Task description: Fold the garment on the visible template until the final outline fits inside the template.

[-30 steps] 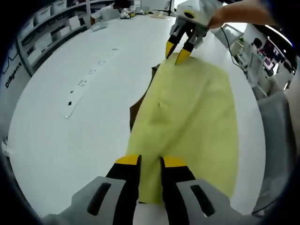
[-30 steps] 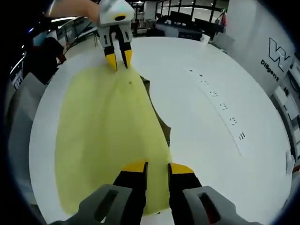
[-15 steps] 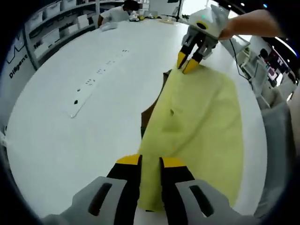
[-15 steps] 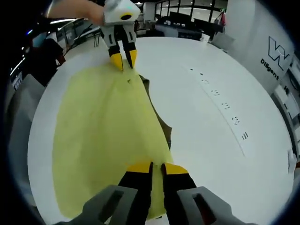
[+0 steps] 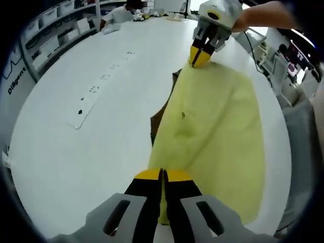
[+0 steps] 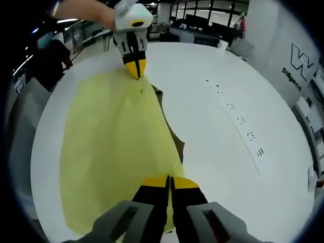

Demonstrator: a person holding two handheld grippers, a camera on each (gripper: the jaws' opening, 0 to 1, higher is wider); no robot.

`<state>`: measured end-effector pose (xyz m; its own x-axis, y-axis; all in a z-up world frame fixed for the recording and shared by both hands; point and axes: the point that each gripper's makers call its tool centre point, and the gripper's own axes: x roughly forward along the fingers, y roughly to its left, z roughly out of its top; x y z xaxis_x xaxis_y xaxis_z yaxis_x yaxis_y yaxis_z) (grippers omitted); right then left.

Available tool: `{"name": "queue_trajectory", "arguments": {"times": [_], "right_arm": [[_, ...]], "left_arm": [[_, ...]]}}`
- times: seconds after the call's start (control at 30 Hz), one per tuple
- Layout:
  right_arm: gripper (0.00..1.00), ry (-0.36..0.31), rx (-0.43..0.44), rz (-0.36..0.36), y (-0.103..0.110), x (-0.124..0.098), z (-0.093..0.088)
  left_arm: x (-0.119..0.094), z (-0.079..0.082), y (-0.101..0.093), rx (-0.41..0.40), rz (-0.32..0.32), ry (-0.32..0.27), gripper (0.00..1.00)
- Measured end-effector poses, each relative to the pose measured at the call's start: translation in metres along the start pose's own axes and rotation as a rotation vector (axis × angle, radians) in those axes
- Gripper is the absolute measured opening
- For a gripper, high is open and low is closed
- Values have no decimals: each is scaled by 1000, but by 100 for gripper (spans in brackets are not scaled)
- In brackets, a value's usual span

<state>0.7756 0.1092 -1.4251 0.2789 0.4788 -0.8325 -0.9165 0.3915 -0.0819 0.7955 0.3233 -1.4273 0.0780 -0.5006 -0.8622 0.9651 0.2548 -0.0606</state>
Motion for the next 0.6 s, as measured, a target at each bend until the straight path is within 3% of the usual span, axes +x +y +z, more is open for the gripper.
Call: {"name": "queue_trajectory", "arguments": {"times": [0.2, 0.33, 0.6], "right_arm": [[0, -31, 42, -37, -12, -9, 3], [0, -44, 104, -76, -20, -8, 1], [0, 24, 126, -117, -20, 12, -9]], "left_arm": [[-12, 13, 12, -43, 35, -48, 0], [-8, 10, 20, -52, 84, -35, 0], [10, -1, 29, -86, 153, 29, 2]]}}
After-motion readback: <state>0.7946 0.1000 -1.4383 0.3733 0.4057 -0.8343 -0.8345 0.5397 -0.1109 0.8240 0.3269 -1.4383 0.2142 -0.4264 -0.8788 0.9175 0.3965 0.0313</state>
